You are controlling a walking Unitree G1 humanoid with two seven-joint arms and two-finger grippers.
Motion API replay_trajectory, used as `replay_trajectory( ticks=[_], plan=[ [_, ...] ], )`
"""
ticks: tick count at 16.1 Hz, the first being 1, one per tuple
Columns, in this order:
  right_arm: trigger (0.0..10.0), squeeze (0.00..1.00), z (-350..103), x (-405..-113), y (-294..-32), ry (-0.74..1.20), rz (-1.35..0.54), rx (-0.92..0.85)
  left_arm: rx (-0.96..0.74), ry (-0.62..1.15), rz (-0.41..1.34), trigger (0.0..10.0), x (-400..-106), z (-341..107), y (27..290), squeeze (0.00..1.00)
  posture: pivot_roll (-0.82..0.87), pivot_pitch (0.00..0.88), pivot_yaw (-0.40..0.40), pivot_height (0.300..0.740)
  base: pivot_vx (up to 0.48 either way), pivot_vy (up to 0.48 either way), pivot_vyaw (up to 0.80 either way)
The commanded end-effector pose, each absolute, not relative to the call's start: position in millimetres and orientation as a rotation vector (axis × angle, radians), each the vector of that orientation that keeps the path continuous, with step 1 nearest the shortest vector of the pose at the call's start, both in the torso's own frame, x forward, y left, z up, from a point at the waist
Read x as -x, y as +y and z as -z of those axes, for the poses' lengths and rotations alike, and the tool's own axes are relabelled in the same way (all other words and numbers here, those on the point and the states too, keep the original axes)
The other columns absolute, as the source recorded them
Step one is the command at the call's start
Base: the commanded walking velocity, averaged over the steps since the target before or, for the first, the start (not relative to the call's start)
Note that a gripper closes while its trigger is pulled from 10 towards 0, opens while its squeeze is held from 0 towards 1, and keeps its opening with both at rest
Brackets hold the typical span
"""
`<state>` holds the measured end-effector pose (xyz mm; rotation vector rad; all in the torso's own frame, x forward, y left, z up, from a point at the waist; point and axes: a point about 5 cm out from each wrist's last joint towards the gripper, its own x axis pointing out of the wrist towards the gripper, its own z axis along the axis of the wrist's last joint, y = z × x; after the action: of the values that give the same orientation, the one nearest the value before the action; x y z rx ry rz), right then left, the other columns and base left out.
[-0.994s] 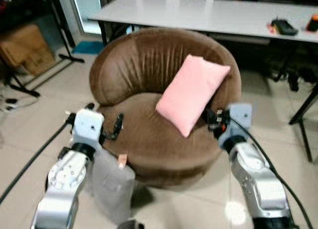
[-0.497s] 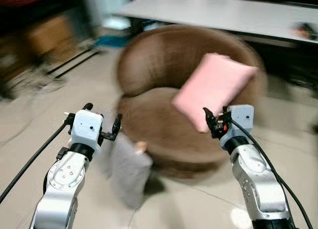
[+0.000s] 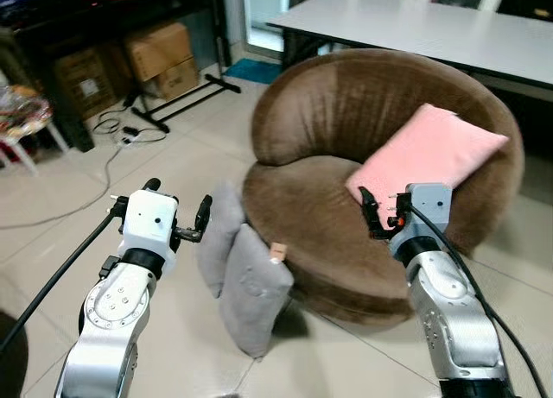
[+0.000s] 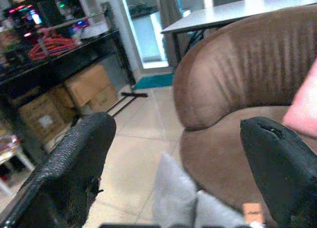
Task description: Move the pillow to the sofa from floor
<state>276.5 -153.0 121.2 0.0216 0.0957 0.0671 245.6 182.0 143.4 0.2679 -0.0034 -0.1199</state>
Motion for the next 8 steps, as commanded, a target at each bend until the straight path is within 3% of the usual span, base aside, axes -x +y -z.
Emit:
replay_trajectory(
  ticks=[1, 3, 8],
  plan=[
    [10.0, 1.0, -121.1, -275.7, -151.8, 0.103, -0.076, -0.032, -0.27, 0.002, 0.12, 10.0, -245.4, -143.5, 182.3, 0.0, -0.06, 0.0, 0.024, 0.74, 0.0, 0.382, 0.0],
    [10.0, 1.0, -121.8, -276.2, -150.1, 0.109, -0.088, -0.056, -0.271, 0.001, 0.118, 10.0, -246.0, -143.8, 182.7, 0.0, -0.06, 0.0, 0.02, 0.74, 0.0, 0.379, 0.0],
    [10.0, 1.0, -122.8, -277.6, -148.0, 0.106, -0.099, -0.084, -0.254, 0.0, 0.099, 10.0, -248.0, -145.3, 183.8, 0.0, -0.06, 0.0, 0.02, 0.74, 0.0, 0.0, 0.0]
  ],
)
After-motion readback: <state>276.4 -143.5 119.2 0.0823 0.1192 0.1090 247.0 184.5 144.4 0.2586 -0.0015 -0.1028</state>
